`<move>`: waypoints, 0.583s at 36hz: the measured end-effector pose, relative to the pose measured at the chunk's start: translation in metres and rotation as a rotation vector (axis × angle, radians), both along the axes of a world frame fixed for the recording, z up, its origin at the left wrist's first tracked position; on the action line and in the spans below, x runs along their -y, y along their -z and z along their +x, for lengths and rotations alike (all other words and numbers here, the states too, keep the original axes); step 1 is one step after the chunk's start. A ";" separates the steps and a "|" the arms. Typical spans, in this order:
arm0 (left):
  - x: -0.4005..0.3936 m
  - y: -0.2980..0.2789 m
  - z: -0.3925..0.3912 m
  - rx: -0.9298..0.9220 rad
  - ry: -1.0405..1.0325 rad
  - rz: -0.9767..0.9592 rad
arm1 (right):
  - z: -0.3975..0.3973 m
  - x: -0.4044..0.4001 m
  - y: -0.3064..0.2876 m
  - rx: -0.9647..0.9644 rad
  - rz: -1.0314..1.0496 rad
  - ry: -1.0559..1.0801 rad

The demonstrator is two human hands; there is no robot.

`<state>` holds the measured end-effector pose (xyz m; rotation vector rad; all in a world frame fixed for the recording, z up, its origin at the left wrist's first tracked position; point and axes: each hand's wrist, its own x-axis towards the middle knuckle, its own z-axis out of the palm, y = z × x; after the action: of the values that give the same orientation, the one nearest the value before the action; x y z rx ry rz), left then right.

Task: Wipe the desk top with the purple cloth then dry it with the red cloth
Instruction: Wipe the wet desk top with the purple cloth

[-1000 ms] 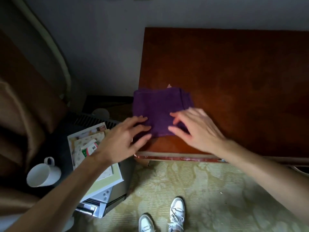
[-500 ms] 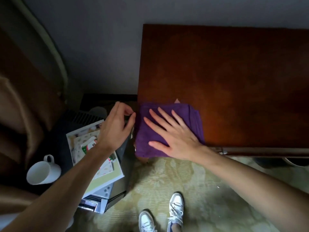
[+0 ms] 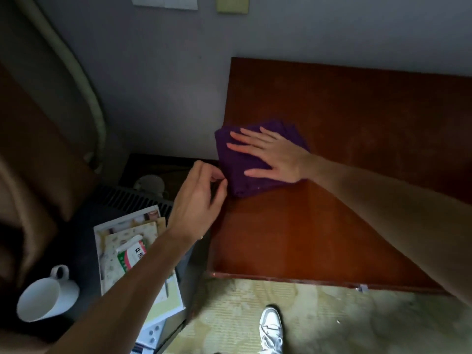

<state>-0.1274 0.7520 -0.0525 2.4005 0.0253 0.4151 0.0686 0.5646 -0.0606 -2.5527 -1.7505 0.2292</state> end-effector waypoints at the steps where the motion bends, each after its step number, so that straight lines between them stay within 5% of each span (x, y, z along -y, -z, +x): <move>1: 0.004 0.001 0.006 0.008 0.000 0.006 | 0.017 -0.004 0.000 0.005 0.004 -0.012; 13: 0.053 0.018 0.055 -0.040 0.043 0.098 | 0.192 -0.049 -0.012 -0.034 0.044 0.211; 21: 0.059 0.025 0.055 -0.023 0.028 0.157 | 0.217 -0.056 -0.010 -0.043 0.097 0.455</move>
<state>-0.0723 0.6931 -0.0775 2.5570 -0.0322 0.3888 0.2852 0.6205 -0.0508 -2.7543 -1.0918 0.1722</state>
